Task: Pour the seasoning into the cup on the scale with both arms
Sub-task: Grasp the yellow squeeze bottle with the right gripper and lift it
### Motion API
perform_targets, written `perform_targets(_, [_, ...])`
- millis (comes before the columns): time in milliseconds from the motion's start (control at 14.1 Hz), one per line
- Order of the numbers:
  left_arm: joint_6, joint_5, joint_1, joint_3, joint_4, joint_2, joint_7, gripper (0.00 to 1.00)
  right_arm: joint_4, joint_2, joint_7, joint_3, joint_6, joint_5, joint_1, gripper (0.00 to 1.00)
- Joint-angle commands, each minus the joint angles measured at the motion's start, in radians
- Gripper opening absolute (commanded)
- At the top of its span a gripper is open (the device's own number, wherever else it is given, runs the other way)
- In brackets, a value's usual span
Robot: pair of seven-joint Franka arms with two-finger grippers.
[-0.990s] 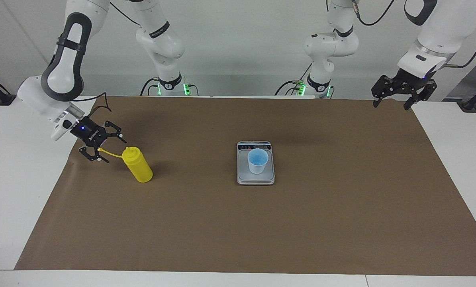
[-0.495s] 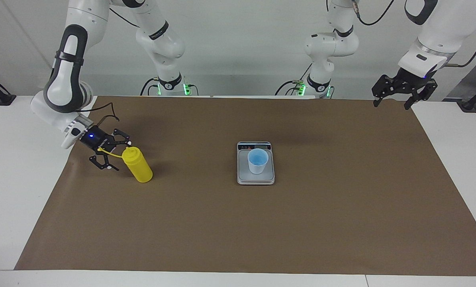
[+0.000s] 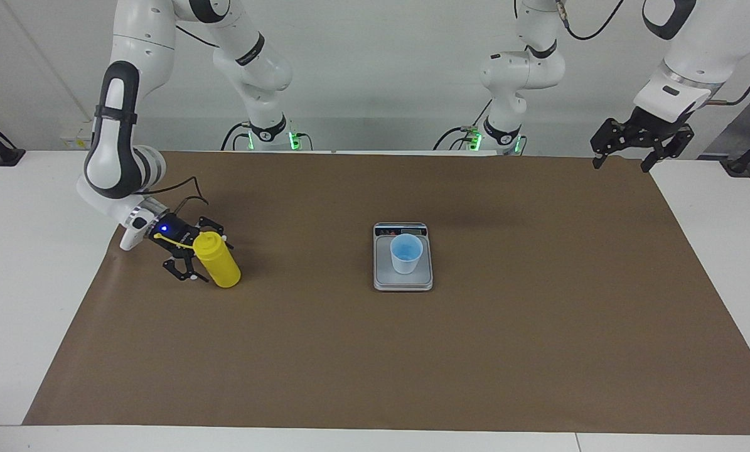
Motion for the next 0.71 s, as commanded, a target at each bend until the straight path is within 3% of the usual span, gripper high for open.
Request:
perform_targets(0, [0.053, -0.015, -0.009, 0.005, -0.036, -0.028, 0.004, 1.00, -0.009, 0.007, -0.021, 0.004, 0.010, 0.052, 0.013, 1.00])
perform_targets(212, [0.082, -0.015, -0.008, 0.002, -0.033, -0.025, -0.005, 1.00, -0.016, 0.010, -0.021, 0.004, 0.012, 0.070, 0.019, 1.00])
perform_targets(283, [0.082, -0.015, -0.009, 0.004, -0.030, -0.022, -0.020, 1.00, -0.016, 0.010, -0.023, 0.004, 0.013, 0.070, 0.019, 0.91])
perform_targets(495, [0.076, -0.015, -0.008, 0.001, -0.034, -0.025, -0.084, 1.00, -0.012, 0.010, -0.033, 0.004, 0.015, 0.070, 0.019, 0.10])
perform_targets(566, [0.078, -0.015, -0.008, 0.001, -0.034, -0.025, -0.085, 1.00, -0.009, 0.010, -0.036, 0.004, 0.015, 0.070, 0.019, 0.00])
perform_targets(636, [0.076, -0.015, -0.005, 0.001, -0.036, -0.027, -0.094, 1.00, -0.006, 0.012, -0.037, 0.004, 0.016, 0.070, 0.019, 0.00])
